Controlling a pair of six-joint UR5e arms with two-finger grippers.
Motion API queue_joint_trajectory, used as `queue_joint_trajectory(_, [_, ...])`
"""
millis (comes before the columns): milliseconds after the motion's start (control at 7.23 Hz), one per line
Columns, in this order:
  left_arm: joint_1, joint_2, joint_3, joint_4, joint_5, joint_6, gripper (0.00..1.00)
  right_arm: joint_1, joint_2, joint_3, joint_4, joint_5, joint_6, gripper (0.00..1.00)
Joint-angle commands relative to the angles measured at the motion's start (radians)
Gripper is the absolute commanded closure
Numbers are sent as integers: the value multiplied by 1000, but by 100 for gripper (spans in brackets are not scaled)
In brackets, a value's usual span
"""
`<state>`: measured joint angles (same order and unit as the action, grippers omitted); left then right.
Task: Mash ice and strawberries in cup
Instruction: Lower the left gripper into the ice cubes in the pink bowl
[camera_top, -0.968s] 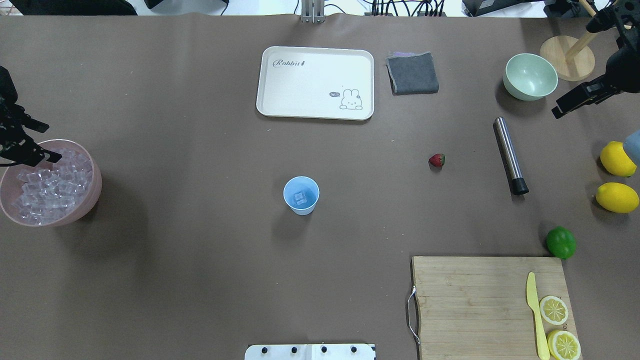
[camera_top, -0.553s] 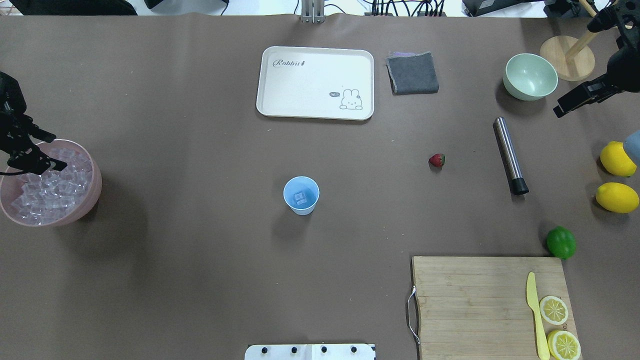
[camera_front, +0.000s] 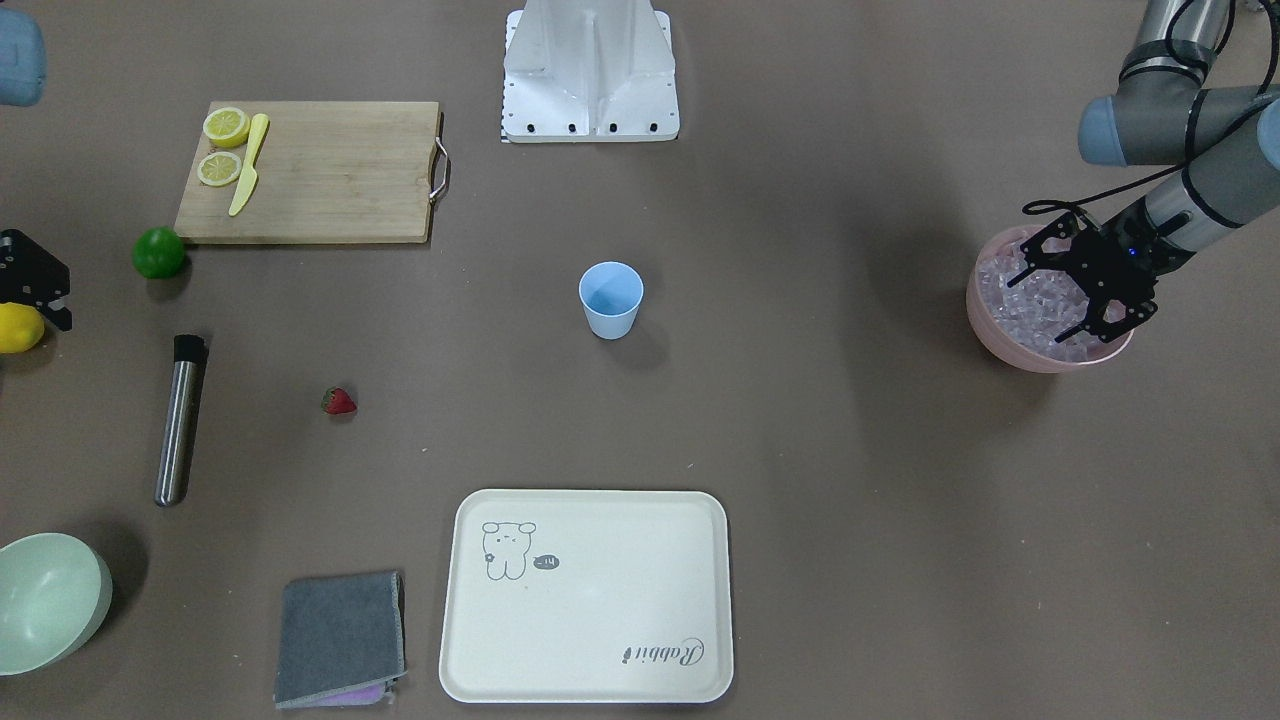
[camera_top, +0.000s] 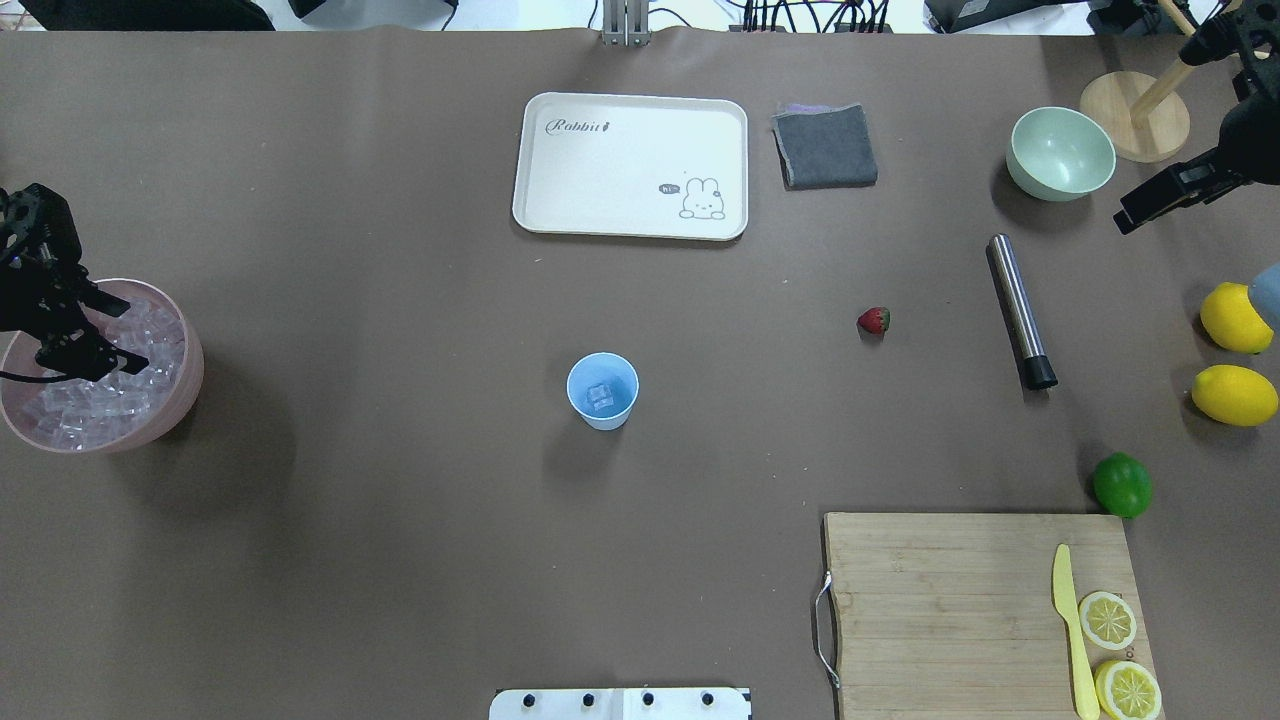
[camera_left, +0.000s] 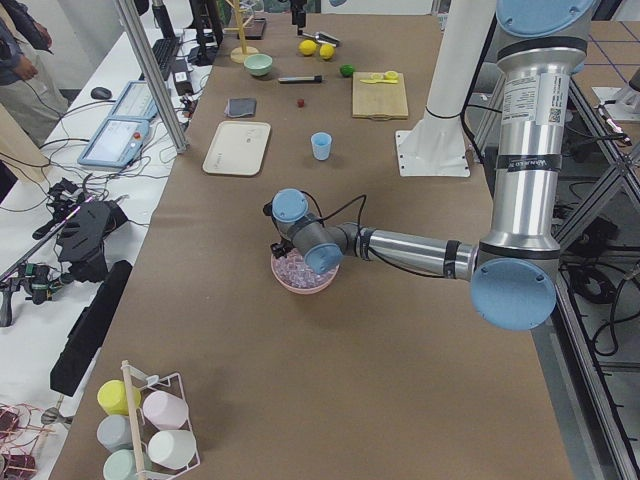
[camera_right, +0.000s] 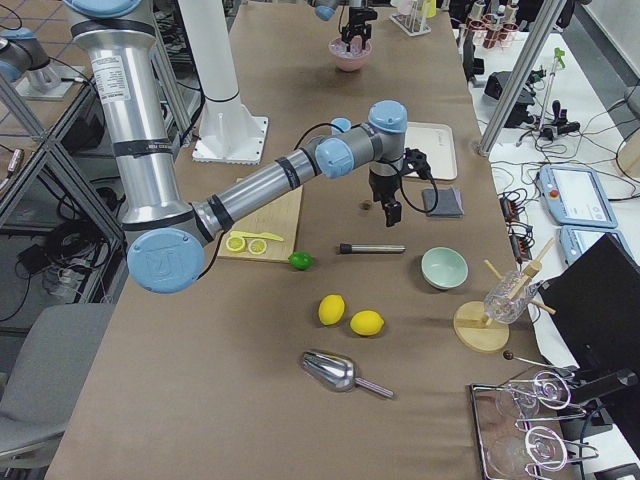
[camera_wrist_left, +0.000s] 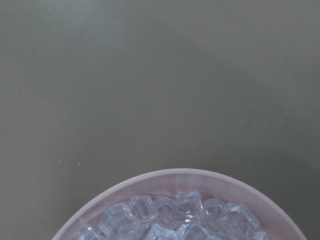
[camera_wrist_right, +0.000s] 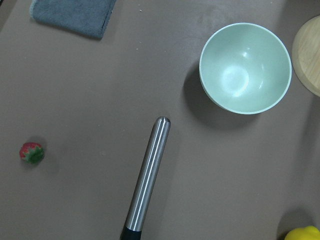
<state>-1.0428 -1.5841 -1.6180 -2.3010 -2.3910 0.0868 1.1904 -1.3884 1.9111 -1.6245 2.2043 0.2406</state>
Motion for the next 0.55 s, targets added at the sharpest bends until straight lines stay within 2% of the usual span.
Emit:
queue_joint_trajectory(0, [18,3,3,1,18,1,11,0,-3,0,0,-3,0,0])
queue_joint_trajectory(415, [23,4,24,2,32,21,12,0,-3,2,0,-2,2,0])
